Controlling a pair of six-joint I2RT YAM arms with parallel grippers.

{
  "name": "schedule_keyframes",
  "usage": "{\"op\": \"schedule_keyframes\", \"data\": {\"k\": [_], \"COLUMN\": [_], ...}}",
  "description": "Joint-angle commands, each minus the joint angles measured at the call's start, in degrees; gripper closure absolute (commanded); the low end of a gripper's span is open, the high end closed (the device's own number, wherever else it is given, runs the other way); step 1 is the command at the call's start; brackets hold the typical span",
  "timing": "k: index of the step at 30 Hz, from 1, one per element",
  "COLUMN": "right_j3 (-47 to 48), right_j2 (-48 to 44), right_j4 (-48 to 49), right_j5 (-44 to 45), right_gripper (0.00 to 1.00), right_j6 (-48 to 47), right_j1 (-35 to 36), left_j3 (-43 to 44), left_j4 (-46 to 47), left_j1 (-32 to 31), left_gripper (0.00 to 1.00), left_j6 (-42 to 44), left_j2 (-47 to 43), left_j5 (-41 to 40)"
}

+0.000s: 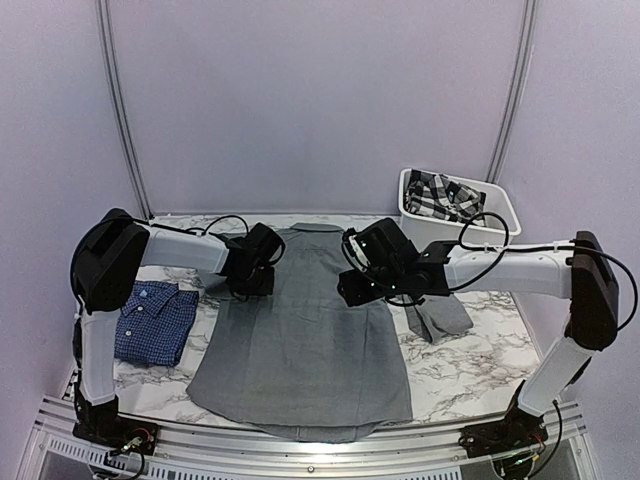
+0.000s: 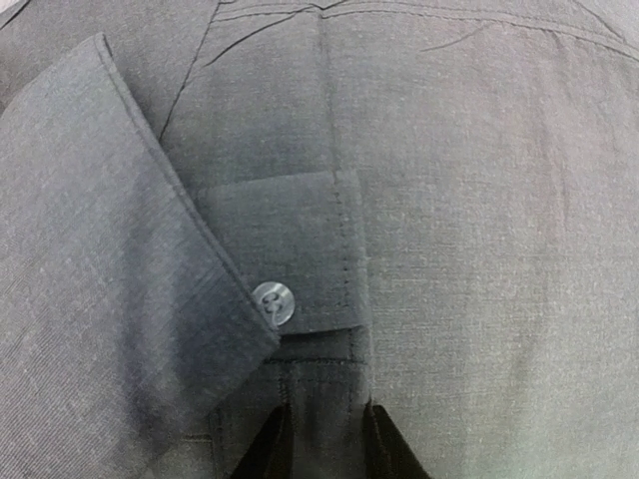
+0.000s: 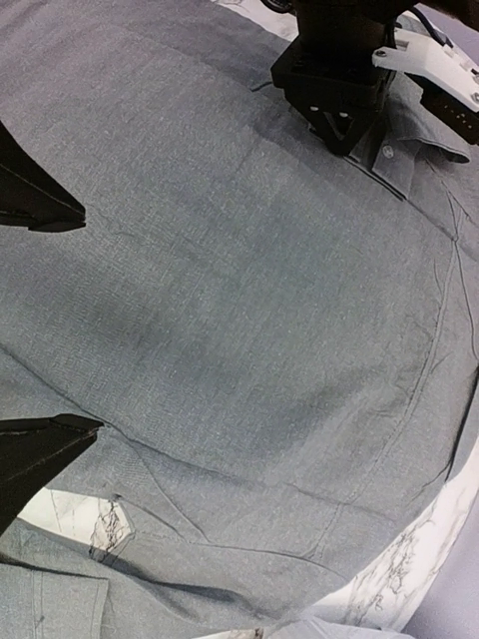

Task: Fold and stack the long sleeve shirts
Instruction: Pick up the sleeve from the center of the board.

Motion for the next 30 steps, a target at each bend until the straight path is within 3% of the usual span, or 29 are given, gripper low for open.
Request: {"op": "schedule_keyframes", "data": {"k": [1, 10, 16, 22, 30], "right_j3": [0.16, 0.33, 0.75, -0.27, -5.15], "right_j2": [-1.62, -1.68, -1.70, -3.21, -5.15], "right_j4": [-0.35, -0.37, 0.49, 6.80, 25.44], "right_j5": [-0.13, -0.01, 0.02, -2.76, -16.35], "right_gripper": [0.41, 0.41, 0.41, 0.41, 0.32], "right_j6": [0.43, 0.36, 0.20, -1.57, -6.47], "right_j1": [-0.32, -0.35, -0.33, -0.37, -0.37], "left_j3": [0.01, -0.54, -1.57, -3.07, -2.67], "left_j4": [-2.02, -2.42, -2.45, -0.65, 2.34], "left_j1": [0.43, 0.62, 0.55, -0.14, -0.17], "left_gripper": [0.79, 0.99, 1.00, 1.00, 1.00], "left_j6": [0.30, 1.29, 3.59, 8.12, 9.54], "left_j2": [-0.66, -5.04, -10.61, -16.22, -20.99], "left_j5": [-2.21, -1.72, 2.59, 13.67, 32.29]}}
